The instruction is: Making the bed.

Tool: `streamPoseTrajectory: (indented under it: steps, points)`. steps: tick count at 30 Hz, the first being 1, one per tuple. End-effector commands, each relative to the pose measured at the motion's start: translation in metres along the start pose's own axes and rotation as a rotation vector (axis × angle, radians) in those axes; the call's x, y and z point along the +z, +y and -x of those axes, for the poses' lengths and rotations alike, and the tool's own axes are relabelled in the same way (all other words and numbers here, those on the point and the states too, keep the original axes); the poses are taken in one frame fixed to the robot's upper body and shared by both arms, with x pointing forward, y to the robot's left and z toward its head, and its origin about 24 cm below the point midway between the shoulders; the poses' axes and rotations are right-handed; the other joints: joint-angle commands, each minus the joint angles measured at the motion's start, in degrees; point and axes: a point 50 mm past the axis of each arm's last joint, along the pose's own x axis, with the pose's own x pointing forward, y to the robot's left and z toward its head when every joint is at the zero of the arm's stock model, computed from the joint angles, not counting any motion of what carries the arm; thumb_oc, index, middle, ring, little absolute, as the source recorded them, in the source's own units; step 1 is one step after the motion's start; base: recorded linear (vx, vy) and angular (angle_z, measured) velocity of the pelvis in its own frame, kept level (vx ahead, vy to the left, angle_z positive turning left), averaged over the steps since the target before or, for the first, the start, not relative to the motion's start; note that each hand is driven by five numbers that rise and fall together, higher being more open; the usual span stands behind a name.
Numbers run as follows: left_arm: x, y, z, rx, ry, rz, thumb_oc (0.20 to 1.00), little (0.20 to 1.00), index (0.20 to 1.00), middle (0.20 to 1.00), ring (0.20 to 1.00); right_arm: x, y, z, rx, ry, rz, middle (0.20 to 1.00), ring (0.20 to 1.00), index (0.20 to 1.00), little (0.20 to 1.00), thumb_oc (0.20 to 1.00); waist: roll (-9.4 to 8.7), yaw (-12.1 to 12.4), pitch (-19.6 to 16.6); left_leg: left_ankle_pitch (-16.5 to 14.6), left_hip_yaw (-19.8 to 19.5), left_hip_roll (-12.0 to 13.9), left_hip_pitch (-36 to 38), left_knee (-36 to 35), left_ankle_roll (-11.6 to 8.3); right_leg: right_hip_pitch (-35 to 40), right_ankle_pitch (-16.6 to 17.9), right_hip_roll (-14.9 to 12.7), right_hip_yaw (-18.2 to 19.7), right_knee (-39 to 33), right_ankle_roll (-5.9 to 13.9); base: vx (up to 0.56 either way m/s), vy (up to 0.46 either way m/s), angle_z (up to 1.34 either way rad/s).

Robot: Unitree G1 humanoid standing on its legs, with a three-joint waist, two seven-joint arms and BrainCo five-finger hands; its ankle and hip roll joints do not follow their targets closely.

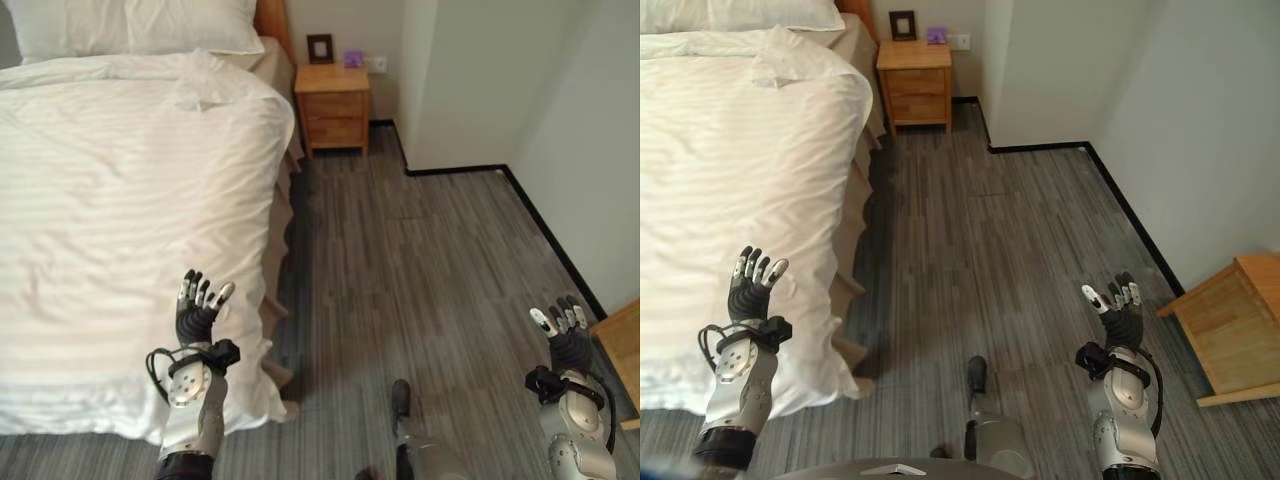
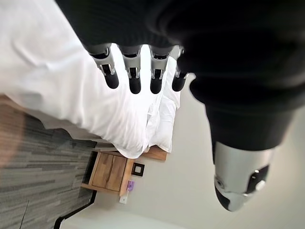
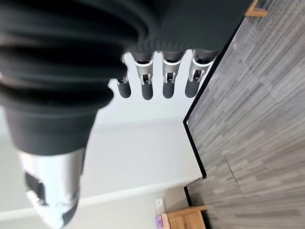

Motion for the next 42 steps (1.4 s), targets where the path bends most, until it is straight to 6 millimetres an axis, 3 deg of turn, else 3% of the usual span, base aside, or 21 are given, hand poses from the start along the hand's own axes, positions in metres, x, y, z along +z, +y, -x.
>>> streamPoseTrajectory:
  steps: [1, 2, 3, 6, 10, 13, 16, 17, 18, 20, 22, 25, 26, 28, 29, 31, 34, 38, 40, 41, 42]
  points:
    - [0.026, 0.006, -0.005, -0.015, -0.125, 0.021, 1.0, 1.0, 1.0, 1.0, 1.0, 0.027, 0.01, -0.016, 0.059, -0.139, 0.015, 1.0, 1.0, 1.0, 1.0, 1.0, 1.36, -0.36, -0.09, 11.65, 2.01, 13.3, -1.32, 33.34, -6.97, 5.98, -1.16, 3.17, 1.39, 4.44, -0.26, 0.52, -0.286, 0.07]
    - [0.026, 0.006, -0.005, -0.015, -0.126, 0.02, 1.0, 1.0, 1.0, 1.0, 1.0, 0.027, 0.01, -0.016, 0.059, -0.139, 0.015, 1.0, 1.0, 1.0, 1.0, 1.0, 1.43, -0.2, -0.19, 11.36, 2.12, 13.49, -1.83, 34.05, -6.92, 5.82, -0.87, 3.33, 1.49, 4.19, -0.32, 0.47, -0.354, 0.1]
    - [0.025, 0.009, -0.004, 0.005, -0.117, 0.069, 1.0, 1.0, 1.0, 1.0, 1.0, 0.034, 0.013, -0.017, 0.079, -0.171, -0.055, 1.0, 1.0, 1.0, 1.0, 1.0, 1.92, -0.06, 0.76, 16.79, 2.15, 17.15, -6.87, 46.3, -7.91, 7.59, -2.99, 5.09, 0.53, 4.87, -2.81, 0.31, -0.291, 0.33]
    - [0.022, 0.005, -0.007, 0.015, -0.106, 0.098, 1.0, 1.0, 1.0, 1.0, 1.0, 0.046, 0.012, -0.029, 0.049, -0.215, -0.008, 1.0, 1.0, 1.0, 1.0, 1.0, 0.13, 2.83, 3.99, 9.07, -1.6, 16.73, -21.96, 57.04, -4.72, 14.49, -5.16, 6.52, 1.88, 1.89, -5.57, 0.58, -0.391, -0.02]
    - [0.015, 0.005, -0.007, 0.011, -0.079, 0.077, 1.0, 1.0, 1.0, 1.0, 1.0, 0.069, 0.023, -0.039, 0.069, -0.309, -0.072, 1.0, 1.0, 1.0, 1.0, 1.0, -3.8, 2.97, 3.19, 6.07, 0.45, 10.38, -25.28, 32.73, -4.36, 18.41, -6.44, 1.7, 1.13, 1.38, -4.17, 0.64, -0.12, 0.38]
    - [0.008, 0.018, 0.001, 0.055, -0.055, 0.07, 1.0, 1.0, 1.0, 1.0, 1.0, 0.078, 0.039, -0.042, 0.134, -0.353, -0.017, 1.0, 1.0, 1.0, 1.0, 1.0, -3.56, 4.87, 1.68, 13.09, -6.54, 2.23, -19.71, -1.25, -4.57, 22.52, -8.0, 2.09, 1.33, 1.02, -2.85, 0.63, 0.053, 0.24]
    - [0.003, 0.024, 0.009, 0.078, -0.042, 0.055, 1.0, 1.0, 1.0, 1.0, 1.0, 0.077, 0.047, -0.045, 0.152, -0.346, -0.009, 1.0, 1.0, 1.0, 1.0, 1.0, -3.73, 5.25, 0.84, 15.78, -7.49, 1.66, -21.02, -4.95, -6.09, 25.74, -9.2, 2.79, 1.4, 1.04, -2.85, 0.7, 0.005, -0.31]
    - [0.006, 0.036, 0.014, 0.108, -0.048, 0.046, 1.0, 1.0, 1.0, 1.0, 1.0, 0.077, 0.061, -0.041, 0.213, -0.346, -0.031, 1.0, 1.0, 1.0, 1.0, 1.0, -4.58, 6.29, -0.28, 14.41, -5.99, 1.36, -19.64, -1.02, -4.03, 27.69, -10.09, 1.23, 2.08, 2.84, -2.02, 0.87, 0.103, -0.2]
    - [0.007, 0.038, 0.014, 0.114, -0.052, 0.038, 1.0, 1.0, 1.0, 1.0, 1.0, 0.075, 0.066, -0.038, 0.234, -0.344, -0.041, 1.0, 1.0, 1.0, 1.0, 1.0, -5.69, 7.16, -0.93, 12.93, -5.53, 0.43, -19.75, 1.31, -2.87, 27.31, -8.95, -0.25, 2.12, 6.21, -0.65, 1.21, 0.14, -0.06]
    - [0.008, 0.039, 0.012, 0.122, -0.054, 0.016, 1.0, 1.0, 1.0, 1.0, 1.0, 0.067, 0.071, -0.034, 0.253, -0.316, -0.048, 1.0, 1.0, 1.0, 1.0, 1.0, -7.4, 8.9, -1.1, 9.53, -4.95, -1.64, -17.22, 2.85, -0.07, 21.38, 4.3, -5.06, -0.72, 25.83, 4.7, 0.8, 0.178, -0.43]
    - [0.013, 0.035, 0.009, 0.113, -0.075, 0.034, 1.0, 1.0, 1.0, 1.0, 1.0, 0.067, 0.079, -0.031, 0.294, -0.311, -0.074, 1.0, 1.0, 1.0, 1.0, 1.0, -6.49, 8.04, 0.6, 8.84, -3.02, -2.25, -12.6, -0.06, 1.83, 11.99, 11.11, -9.67, -2.75, 44.81, 5.72, 0.67, 0.269, -0.5]
    - [0.015, 0.034, 0.008, 0.104, -0.087, 0.028, 1.0, 1.0, 1.0, 1.0, 1.0, 0.068, 0.081, -0.03, 0.31, -0.317, -0.016, 1.0, 1.0, 1.0, 1.0, 1.0, -4.97, 7.27, 1.91, 6.86, -1.07, -1.9, -7.16, -1.77, 2.99, 7.08, 7.57, -13.17, -5.55, 50.48, 5.46, 0.54, 0.176, 0.01]
    - [0.016, 0.032, 0.003, 0.104, -0.086, 0.025, 1.0, 1.0, 1.0, 1.0, 1.0, 0.065, 0.081, -0.029, 0.316, -0.298, -0.04, 1.0, 1.0, 1.0, 1.0, 1.0, -3.0, 5.93, 2.95, 6.15, -0.76, -0.56, -4.01, -1.76, 2.36, 2.29, 0.13, -11.32, -6.06, 47.44, 4.02, 0.57, 0.02, -0.13]
    - [0.019, 0.026, 0.001, 0.069, -0.098, 0.035, 1.0, 1.0, 1.0, 1.0, 1.0, 0.065, 0.075, -0.029, 0.306, -0.29, -0.036, 1.0, 1.0, 1.0, 1.0, 1.0, -1.8, 5.37, 3.24, 5.72, -1.6, 1.1, -2.49, -1.59, 1.1, 2.31, -3.42, -9.29, -6.71, 36.5, 2.83, 0.53, -0.028, -0.02]
    - [0.019, 0.026, 0.001, 0.069, -0.098, 0.035, 1.0, 1.0, 1.0, 1.0, 1.0, 0.065, 0.075, -0.029, 0.306, -0.29, -0.036, 1.0, 1.0, 1.0, 1.0, 1.0, -1.77, 5.34, 3.26, 5.72, -1.63, 1.14, -2.47, -1.59, 1.09, 2.39, -3.38, -9.25, -6.76, 36.41, 2.82, 0.43, -0.121, 0.42]
    - [0.02, 0.02, 0.0, 0.045, -0.103, 0.042, 1.0, 1.0, 1.0, 1.0, 1.0, 0.067, 0.061, -0.03, 0.252, -0.309, -0.002, 1.0, 1.0, 1.0, 1.0, 1.0, -1.25, 5.49, 2.92, 4.45, -3.37, 3.05, -2.28, -0.72, -0.95, 4.83, -1.76, -7.72, -2.29, 13.51, 3.0, 0.46, -0.169, 0.47]
    - [0.019, 0.021, 0.0, 0.033, -0.102, 0.034, 1.0, 1.0, 1.0, 1.0, 1.0, 0.067, 0.056, -0.029, 0.234, -0.308, 0.014, 1.0, 1.0, 1.0, 1.0, 1.0, -1.53, 6.06, 2.31, 3.88, -4.34, 4.31, -0.5, -2.23, -1.7, 5.56, 3.44, -8.6, 2.9, 1.9, 4.61, 0.45, -0.221, 0.72]
    - [0.009, 0.025, 0.006, 0.04, -0.061, 0.045, 1.0, 1.0, 1.0, 1.0, 1.0, 0.062, 0.053, -0.026, 0.238, -0.292, 0.017, 1.0, 1.0, 1.0, 1.0, 1.0, -2.94, 6.83, 0.6, 2.58, -6.09, 6.82, 4.18, -1.38, -3.18, 4.91, 5.67, -8.46, 6.03, 1.12, 6.66, 0.57, -0.412, 0.0]
    - [0.001, 0.027, 0.012, 0.044, -0.032, 0.064, 1.0, 1.0, 1.0, 1.0, 1.0, 0.059, 0.052, -0.026, 0.254, -0.275, 0.017, 1.0, 1.0, 1.0, 1.0, 1.0, -3.29, 6.5, -0.22, 3.57, -6.44, 9.89, 4.48, 5.02, -4.14, 5.16, 1.89, -6.18, 6.94, 6.11, 5.04, 0.7, -0.707, -0.03]
    - [-0.008, 0.025, 0.014, 0.09, -0.009, 0.222, 1.0, 1.0, 1.0, 1.0, 1.0, 0.06, 0.051, -0.026, 0.262, -0.278, 0.013, 1.0, 1.0, 1.0, 1.0, 1.0, -3.35, 6.21, 0.15, 10.85, -4.79, 14.4, -2.07, 23.2, -3.67, 7.34, -0.59, -3.14, 6.43, 7.63, 1.56, 0.48, -0.725, 0.32]
    - [-0.009, 0.025, 0.014, 0.113, -0.012, 0.306, 1.0, 1.0, 1.0, 1.0, 1.0, 0.06, 0.051, -0.025, 0.267, -0.281, -0.002, 1.0, 1.0, 1.0, 1.0, 1.0, -3.56, 6.66, 0.54, 12.66, -2.47, 18.0, -7.17, 35.03, -2.26, 9.33, -1.34, -1.2, 6.01, 6.3, -0.45, 0.49, -0.728, 0.52]
